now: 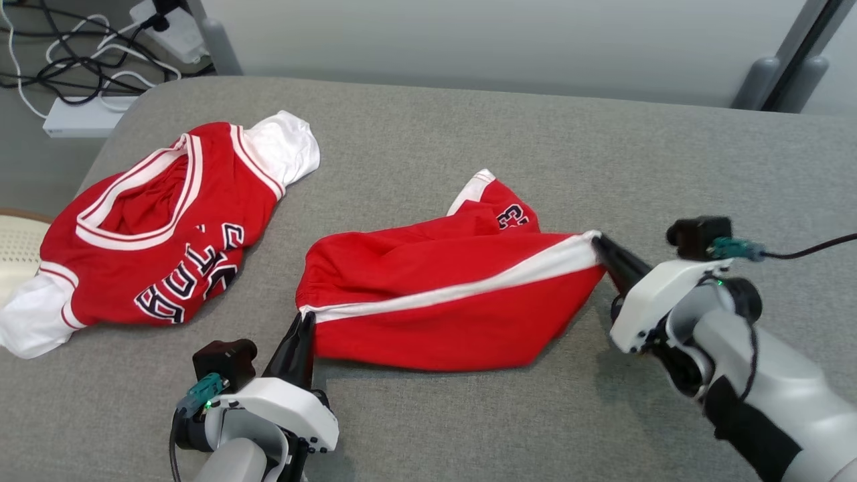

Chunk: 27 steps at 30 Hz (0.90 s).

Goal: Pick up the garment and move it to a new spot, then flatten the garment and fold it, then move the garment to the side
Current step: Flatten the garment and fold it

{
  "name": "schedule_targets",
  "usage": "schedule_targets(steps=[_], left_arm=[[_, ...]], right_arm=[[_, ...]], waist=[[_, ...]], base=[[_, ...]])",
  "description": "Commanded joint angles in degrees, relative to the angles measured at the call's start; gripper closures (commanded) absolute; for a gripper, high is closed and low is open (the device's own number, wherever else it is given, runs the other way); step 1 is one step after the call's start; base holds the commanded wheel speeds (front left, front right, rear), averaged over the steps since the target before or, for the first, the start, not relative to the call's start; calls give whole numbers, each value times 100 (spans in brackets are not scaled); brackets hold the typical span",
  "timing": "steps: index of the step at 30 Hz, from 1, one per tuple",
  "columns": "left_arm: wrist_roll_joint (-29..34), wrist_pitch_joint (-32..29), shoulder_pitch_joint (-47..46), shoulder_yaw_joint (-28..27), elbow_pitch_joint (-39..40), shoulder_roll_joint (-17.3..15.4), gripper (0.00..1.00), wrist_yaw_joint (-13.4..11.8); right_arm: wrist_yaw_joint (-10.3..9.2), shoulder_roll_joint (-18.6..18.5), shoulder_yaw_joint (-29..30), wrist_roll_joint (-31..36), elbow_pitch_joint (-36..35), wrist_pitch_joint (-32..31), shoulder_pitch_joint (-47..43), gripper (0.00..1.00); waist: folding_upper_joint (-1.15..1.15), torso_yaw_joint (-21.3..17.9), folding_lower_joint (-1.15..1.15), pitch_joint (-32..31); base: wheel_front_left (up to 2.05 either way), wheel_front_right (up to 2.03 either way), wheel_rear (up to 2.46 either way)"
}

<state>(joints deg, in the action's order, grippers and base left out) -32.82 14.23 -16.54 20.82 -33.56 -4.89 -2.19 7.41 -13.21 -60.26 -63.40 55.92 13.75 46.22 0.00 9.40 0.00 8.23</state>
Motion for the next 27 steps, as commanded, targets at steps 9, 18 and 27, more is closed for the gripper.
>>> schedule_targets(steps=[9, 18, 27], left_arm=[[-607, -247, -235, -180, 862, 16, 100, 588], [-1197, -1480, -799, 226, 2190, 74, 100, 730], [-3469, -4362, -1043, -405, 4491, -372, 100, -486]], right_arm=[[8, -764, 2494, 863, -1827, 124, -573, 100], [8, -1186, 3552, 1508, -3429, 124, -1107, 100], [8, -1804, 5576, 2391, -5286, 41, -1665, 100]], waist=[[0, -658, 0, -535], [0, -1501, 0, -989], [0, -1741, 0, -1045]], base=[[0, 0, 0], [0, 0, 0], [0, 0, 0]])
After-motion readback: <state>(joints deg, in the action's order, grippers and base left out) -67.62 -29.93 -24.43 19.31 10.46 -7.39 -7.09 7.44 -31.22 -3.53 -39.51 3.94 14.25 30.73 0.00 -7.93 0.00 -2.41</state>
